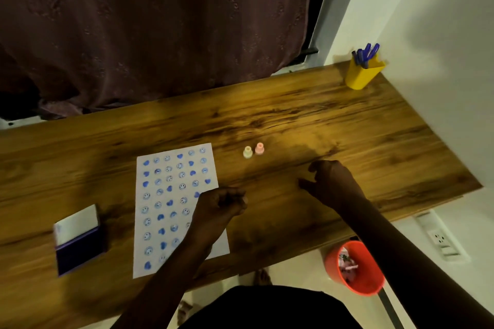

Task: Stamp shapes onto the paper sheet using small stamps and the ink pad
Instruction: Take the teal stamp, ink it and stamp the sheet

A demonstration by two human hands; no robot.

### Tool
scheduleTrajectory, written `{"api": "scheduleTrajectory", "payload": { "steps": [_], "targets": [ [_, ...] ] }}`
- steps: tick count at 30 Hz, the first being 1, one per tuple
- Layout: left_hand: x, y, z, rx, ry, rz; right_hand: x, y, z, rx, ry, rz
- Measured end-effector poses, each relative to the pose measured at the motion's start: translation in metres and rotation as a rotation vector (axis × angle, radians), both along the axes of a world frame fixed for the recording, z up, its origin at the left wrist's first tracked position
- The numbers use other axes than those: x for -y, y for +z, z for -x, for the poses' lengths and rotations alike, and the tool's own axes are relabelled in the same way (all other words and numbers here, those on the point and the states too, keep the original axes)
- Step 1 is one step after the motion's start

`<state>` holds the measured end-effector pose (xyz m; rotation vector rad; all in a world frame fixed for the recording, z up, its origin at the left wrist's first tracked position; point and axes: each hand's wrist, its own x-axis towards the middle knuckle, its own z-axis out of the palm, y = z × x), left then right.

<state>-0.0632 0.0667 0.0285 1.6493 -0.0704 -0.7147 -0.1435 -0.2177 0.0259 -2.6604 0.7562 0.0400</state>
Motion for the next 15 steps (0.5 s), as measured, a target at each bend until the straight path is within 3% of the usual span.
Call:
{"api": "scheduleTrajectory", "payload": {
  "steps": [7, 10, 13, 15],
  "targets": [
    [0.000, 0.006, 0.002, -0.001, -0.013, -0.014, -0.008, -0.009, -0.001, -0.035, 0.011, -0.010],
    [-0.006, 0.007, 0.002, 0.019, -0.004, -0.006, -0.016, 0.002, -0.006, 0.039, 0.011, -0.062],
    [-0.011, 0.011, 0.000, 0.024, 0.015, 0.027, -0.035, 0.019, -0.013, 0.187, 0.009, -0.243],
    [-0.017, 0.015, -0.001, 0.033, 0.033, 0.061, -0.056, 0.032, -0.020, 0.230, -0.068, -0.482]
  ]
}}
